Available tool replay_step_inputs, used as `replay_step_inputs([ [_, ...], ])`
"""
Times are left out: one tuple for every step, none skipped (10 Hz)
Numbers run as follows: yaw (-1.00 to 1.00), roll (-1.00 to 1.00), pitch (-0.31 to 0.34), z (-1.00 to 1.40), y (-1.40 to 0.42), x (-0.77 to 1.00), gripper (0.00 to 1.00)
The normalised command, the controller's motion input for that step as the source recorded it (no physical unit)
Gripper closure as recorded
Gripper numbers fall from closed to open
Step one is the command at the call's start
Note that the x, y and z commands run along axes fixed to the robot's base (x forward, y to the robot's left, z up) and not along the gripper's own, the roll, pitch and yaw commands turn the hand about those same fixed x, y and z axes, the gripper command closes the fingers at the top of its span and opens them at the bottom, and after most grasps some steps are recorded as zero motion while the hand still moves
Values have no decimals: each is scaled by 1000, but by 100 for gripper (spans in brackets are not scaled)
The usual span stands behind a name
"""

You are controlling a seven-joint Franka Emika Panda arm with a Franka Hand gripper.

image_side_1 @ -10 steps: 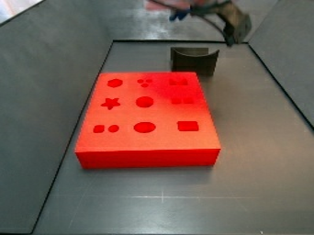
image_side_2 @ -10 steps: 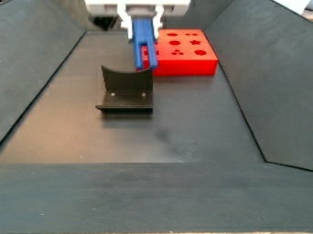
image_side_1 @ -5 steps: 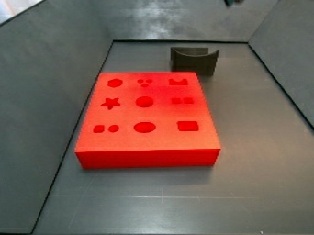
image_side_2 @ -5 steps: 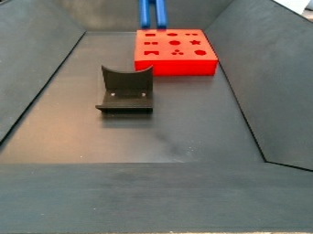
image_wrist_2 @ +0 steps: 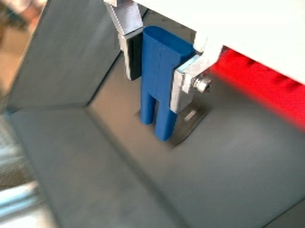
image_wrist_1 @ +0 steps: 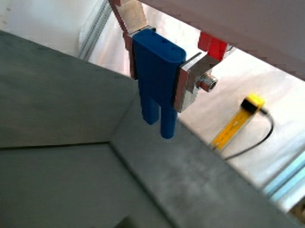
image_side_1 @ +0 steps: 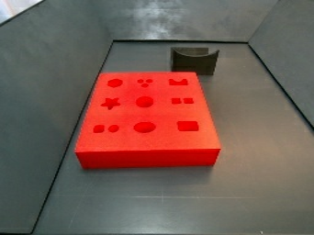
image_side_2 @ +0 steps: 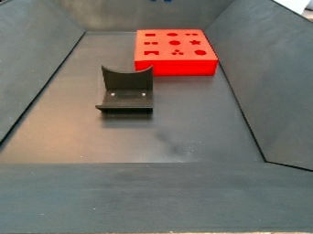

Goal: Pick up the square-circle object. Move up. Place the square-circle object on the fixture. Regrasp the square-circle object. Move to above the board. Insert the square-circle object.
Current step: Move to above the board.

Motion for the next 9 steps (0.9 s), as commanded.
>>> replay_step_inputs([
  [-183,-1000,37,389,-1000,-268,100],
  [-180,-1000,52,390,-1000,-273,100],
  [-176,-1000,61,391,-1000,-275,100],
  [-170,-1000,72,402,-1000,-282,100],
  [-165,-1000,81,400,-1000,-276,100],
  [-150,-1000,95,405,-1000,-270,100],
  [-144,-1000,103,301,-730,-198,100],
  [-120,-1000,105,151,-355,-86,100],
  [-86,-826,80,78,-189,-50,100],
])
